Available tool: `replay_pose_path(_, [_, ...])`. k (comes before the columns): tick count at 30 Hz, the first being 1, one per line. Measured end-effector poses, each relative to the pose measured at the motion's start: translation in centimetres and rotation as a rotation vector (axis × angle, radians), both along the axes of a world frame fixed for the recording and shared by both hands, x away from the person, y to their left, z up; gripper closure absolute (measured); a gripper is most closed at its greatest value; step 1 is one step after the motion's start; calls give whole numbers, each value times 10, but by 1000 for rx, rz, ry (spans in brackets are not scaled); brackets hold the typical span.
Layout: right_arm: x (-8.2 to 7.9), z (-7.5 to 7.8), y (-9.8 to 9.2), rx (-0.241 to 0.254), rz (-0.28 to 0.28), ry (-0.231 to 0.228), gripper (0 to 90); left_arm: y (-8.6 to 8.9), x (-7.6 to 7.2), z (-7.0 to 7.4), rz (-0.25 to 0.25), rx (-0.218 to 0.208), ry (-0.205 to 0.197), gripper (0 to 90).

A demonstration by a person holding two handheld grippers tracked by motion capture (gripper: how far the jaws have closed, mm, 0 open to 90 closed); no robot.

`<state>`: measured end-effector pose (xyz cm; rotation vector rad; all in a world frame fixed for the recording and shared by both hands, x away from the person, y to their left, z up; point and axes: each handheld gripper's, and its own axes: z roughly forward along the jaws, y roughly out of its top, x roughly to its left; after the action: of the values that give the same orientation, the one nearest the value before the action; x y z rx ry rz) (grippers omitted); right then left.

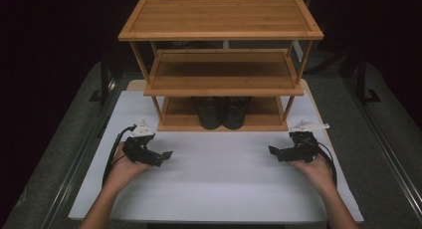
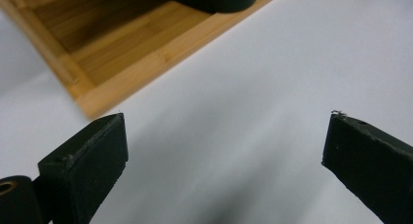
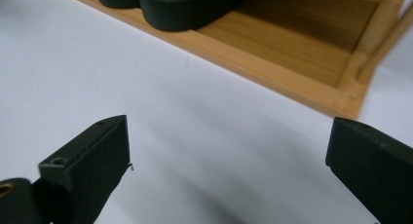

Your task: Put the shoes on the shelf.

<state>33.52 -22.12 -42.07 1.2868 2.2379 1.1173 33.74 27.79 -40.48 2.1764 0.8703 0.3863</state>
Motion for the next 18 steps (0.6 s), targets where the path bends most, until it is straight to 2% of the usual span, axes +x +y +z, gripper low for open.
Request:
replay_pose_path(9, [-24, -7, -25, -4, -45, 18, 21, 28, -23, -8, 43, 10, 11, 21])
replay_pose_path(10, [-27, -8, -27, -12, -45, 20, 21, 35, -29, -11, 57, 11, 13, 21])
replay_pose_path(18, [-51, -14, -41, -26, -63, 34, 21, 63, -50, -17, 117, 22, 15, 21])
